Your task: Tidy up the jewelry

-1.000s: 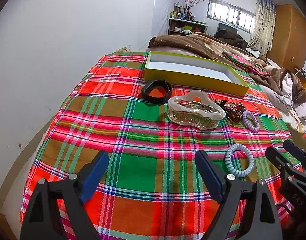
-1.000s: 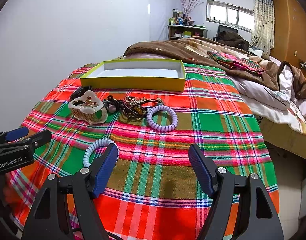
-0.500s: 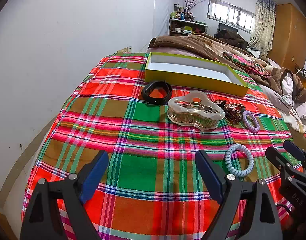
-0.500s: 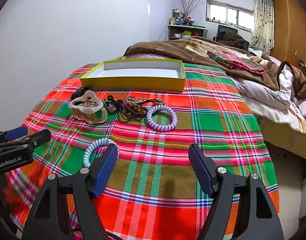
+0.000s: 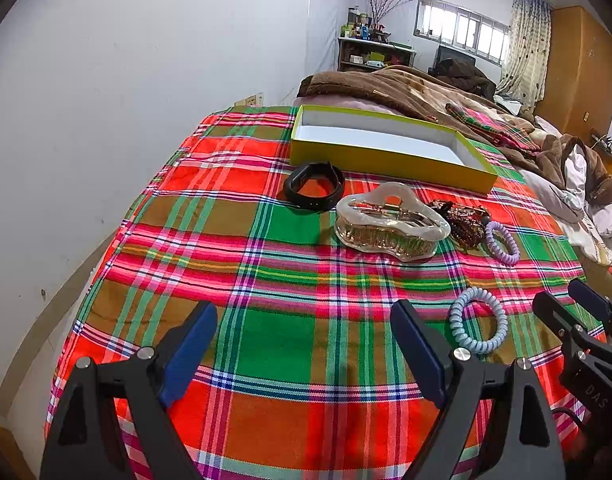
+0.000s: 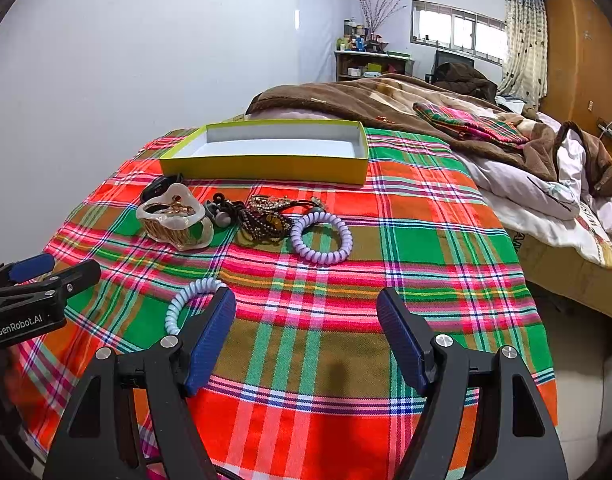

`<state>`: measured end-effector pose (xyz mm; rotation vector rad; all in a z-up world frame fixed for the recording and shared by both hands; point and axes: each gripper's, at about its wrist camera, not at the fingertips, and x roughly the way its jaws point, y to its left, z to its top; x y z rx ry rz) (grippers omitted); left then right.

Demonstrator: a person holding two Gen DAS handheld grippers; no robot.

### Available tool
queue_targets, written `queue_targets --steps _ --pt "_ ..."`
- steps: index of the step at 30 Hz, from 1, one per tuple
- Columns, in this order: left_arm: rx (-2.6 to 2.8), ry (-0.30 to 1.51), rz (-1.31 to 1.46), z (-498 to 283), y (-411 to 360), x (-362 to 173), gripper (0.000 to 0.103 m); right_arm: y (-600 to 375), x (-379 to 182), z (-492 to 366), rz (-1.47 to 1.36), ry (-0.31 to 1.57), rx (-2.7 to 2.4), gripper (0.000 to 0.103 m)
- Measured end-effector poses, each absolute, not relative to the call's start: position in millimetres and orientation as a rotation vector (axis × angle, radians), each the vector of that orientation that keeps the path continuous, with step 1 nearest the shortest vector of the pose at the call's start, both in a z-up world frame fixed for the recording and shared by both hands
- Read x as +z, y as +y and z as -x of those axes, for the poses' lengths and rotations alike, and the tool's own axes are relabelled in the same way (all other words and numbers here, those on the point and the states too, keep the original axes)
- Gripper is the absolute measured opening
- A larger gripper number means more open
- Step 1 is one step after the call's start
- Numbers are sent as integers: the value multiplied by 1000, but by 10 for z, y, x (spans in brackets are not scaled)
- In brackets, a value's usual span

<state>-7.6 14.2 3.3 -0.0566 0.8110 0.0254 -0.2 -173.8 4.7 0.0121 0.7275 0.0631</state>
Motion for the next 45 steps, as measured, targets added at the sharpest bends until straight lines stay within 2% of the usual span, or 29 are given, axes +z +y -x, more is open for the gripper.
queue_targets --steps 21,32,39,41,43,45 --pt "-34 851 56 -24 121 25 90 -1845 62 -80 -24 725 50 73" --pt "-84 876 -4 -308 146 60 90 -2107 134 -477 14 747 6 73" --pt "-146 931 135 -526 277 69 90 -2122 102 -751 52 794 64 73" --pt "-166 925 153 -586 272 112 88 -2142 77 -811 40 808 86 70" --pt "-189 919 145 -655 232 148 88 -2165 46 -866 23 829 106 60" --pt "-219 941 156 -765 200 148 86 -2175 14 -930 14 844 118 56"
